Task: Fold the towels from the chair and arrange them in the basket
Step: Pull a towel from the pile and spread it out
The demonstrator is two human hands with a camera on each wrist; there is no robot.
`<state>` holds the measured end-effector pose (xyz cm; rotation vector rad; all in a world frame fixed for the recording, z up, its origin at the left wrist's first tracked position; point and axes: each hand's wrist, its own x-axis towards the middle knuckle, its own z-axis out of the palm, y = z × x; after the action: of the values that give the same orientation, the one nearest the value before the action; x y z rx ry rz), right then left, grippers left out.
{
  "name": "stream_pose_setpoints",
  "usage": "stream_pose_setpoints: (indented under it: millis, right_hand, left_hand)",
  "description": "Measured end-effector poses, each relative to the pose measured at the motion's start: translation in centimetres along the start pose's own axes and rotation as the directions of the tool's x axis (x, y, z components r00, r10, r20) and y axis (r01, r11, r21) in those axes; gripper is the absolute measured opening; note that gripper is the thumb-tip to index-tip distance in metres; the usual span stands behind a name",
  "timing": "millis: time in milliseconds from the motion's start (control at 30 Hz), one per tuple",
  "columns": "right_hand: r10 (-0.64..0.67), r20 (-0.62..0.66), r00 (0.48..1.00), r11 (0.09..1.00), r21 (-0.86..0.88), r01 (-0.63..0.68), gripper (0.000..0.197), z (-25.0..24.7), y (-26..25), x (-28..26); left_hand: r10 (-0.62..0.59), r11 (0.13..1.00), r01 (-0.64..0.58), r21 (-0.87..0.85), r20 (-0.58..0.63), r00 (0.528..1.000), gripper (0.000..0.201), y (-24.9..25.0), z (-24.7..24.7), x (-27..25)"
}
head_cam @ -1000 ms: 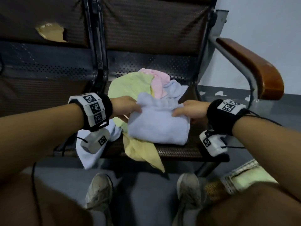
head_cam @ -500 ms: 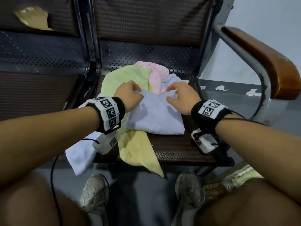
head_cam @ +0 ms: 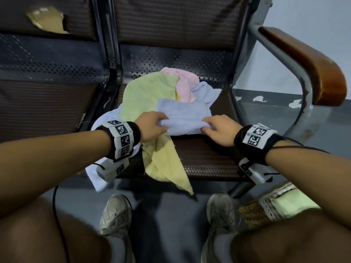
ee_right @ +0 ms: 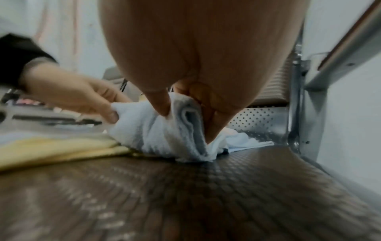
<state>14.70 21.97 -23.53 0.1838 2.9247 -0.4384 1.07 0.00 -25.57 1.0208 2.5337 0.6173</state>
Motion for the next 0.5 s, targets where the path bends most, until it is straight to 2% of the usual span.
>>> stream_pose_setpoints:
  millis: [33,67,167,267,333,400,500]
  right_hand:
    - [0.019,-0.022,1.0,0.998,0.066,-0.017,0.02,-0.3,0.1,-0.2]
    - [0.032,-0.037,0.999,0.993,0.116,-0.027,0.02,-0.6,0.2,-0.3]
    - [0.072,-0.041,0.997,0.949,0.31,-0.056,0.02,-1.4,0.5,-0.9]
    - [0.137,-0.01,0.991,0.834,0.541,-0.109,0.022,-1.7,0.4,-0.9]
    - [0.174,0.028,0.984,0.824,0.544,-0.161,0.02,-1.3,0.4,-0.7]
    - [0.198,0.039,0.979,0.864,0.465,-0.193,0.022,-0.5,0.5,-0.3]
    - [0.231,0.005,0.973,0.919,0.327,-0.22,0.025,0.3,0.8,0.3]
  left_hand:
    - [0.011,1.0,-0.011,-0.008,-0.017,1.0,0.014,0.0,-0.3,0.0]
    - [0.024,0.999,-0.025,-0.028,-0.039,0.999,0.01,-0.1,-0.5,0.0]
    - [0.01,0.992,-0.019,-0.122,-0.072,0.997,0.026,-0.3,-1.0,0.0]
    - [-0.03,0.976,0.009,-0.216,-0.094,0.995,0.028,-0.2,-0.9,0.4]
    - [-0.105,0.962,0.07,-0.262,-0.122,0.987,0.036,0.0,-0.7,0.8]
    - [-0.226,0.948,0.188,-0.257,-0.125,0.966,0.049,0.3,-0.7,1.0]
    - [-0.429,0.885,0.422,-0.195,0.004,0.903,0.07,0.7,-0.5,1.4]
